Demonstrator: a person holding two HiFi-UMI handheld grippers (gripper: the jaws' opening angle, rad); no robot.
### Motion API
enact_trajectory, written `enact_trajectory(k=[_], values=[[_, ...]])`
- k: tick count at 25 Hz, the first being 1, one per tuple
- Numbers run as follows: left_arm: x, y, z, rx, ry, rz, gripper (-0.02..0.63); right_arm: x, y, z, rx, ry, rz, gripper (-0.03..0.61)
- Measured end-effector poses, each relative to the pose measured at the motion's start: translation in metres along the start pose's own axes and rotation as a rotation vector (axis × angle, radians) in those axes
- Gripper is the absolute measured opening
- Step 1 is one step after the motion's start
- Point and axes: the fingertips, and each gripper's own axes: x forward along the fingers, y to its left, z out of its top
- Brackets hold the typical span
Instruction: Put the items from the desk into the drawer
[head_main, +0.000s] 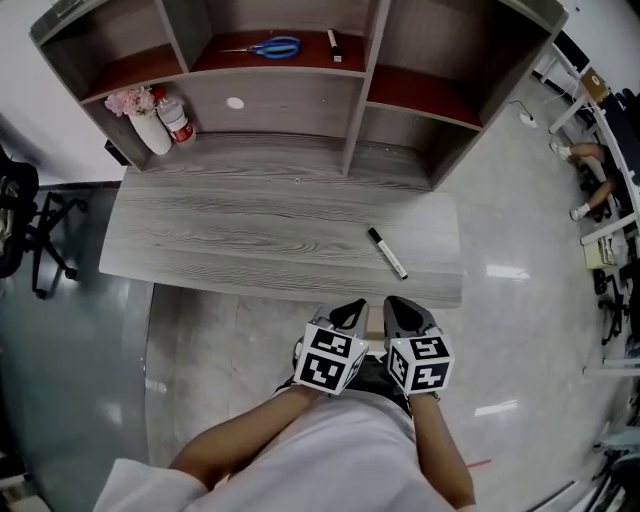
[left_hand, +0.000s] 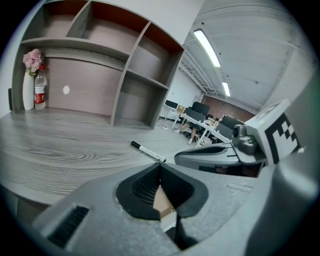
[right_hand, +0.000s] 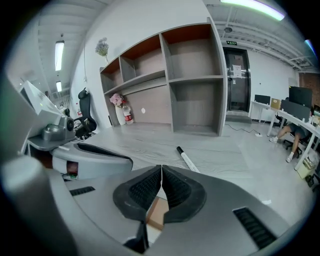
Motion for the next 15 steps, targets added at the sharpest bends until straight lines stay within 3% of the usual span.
enact_trajectory(k=[7,15], values=[[0.024,0.005,0.017,-0.023,-0.011,0.088,0.002,0.026,-0.027,0.006,-0.083,0.032,0.063,0.003],[0.06,-0.003,0.021,-0.019,0.033,0.155,0.002,0.055,-0.06,0.009,-0.198,0.073,0.131,0.003]])
